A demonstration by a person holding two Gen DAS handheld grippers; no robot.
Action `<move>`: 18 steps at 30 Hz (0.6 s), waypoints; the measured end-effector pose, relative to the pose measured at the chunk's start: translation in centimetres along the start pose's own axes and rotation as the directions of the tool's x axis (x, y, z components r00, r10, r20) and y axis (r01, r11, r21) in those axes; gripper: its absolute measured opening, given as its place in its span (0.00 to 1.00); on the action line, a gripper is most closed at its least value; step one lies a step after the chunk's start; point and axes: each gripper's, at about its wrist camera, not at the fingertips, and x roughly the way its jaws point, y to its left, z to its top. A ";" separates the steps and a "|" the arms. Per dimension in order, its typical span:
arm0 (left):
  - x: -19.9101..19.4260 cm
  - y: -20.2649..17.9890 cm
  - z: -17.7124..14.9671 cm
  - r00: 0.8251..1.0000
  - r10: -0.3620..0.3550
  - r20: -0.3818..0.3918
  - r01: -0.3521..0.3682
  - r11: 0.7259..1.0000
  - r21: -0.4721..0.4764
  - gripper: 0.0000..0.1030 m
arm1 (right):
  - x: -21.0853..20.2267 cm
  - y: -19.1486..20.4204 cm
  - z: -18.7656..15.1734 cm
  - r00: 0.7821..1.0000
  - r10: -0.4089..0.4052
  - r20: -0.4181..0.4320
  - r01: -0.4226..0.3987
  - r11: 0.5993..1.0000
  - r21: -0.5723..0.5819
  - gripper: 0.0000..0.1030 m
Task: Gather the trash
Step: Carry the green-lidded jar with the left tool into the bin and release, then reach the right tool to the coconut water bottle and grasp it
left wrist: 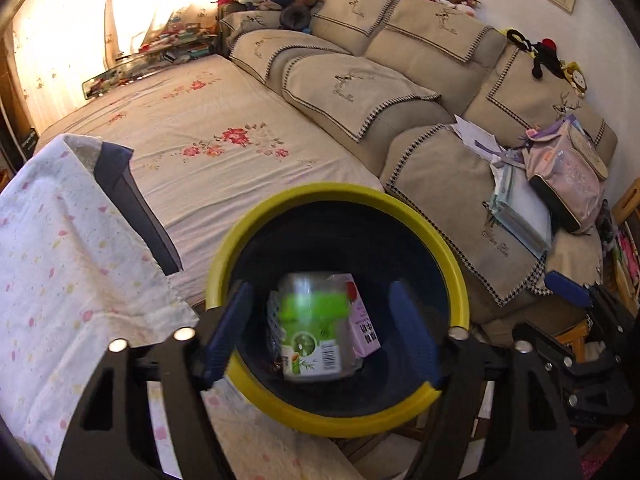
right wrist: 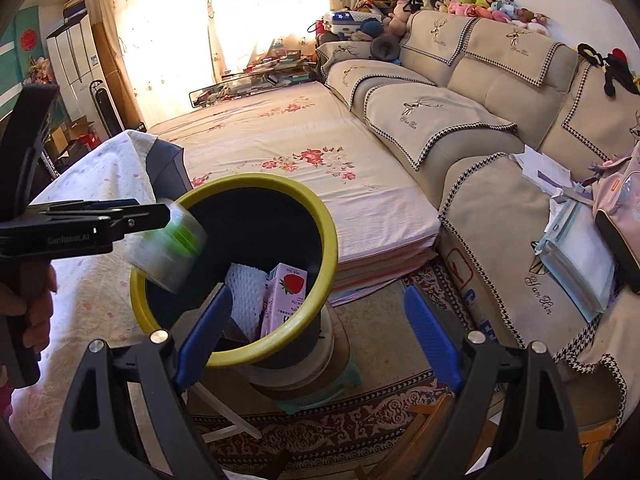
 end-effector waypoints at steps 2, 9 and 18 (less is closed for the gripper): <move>-0.9 0.4 -0.2 1.000 -0.001 0.019 0.001 1.000 -0.003 0.75 | 0.0 0.2 -0.1 1.000 0.008 0.000 -0.008 1.000 -0.003 0.81; -9.7 1.9 -4.1 0.987 0.027 0.157 -0.025 1.000 -0.018 0.86 | 0.5 2.6 -0.5 0.999 0.050 -0.017 -0.051 0.998 -0.036 0.81; -22.5 7.1 -14.6 0.952 0.132 0.278 -0.090 0.983 -0.160 0.90 | 0.8 9.2 -0.8 0.990 0.135 -0.037 -0.139 0.979 -0.148 0.81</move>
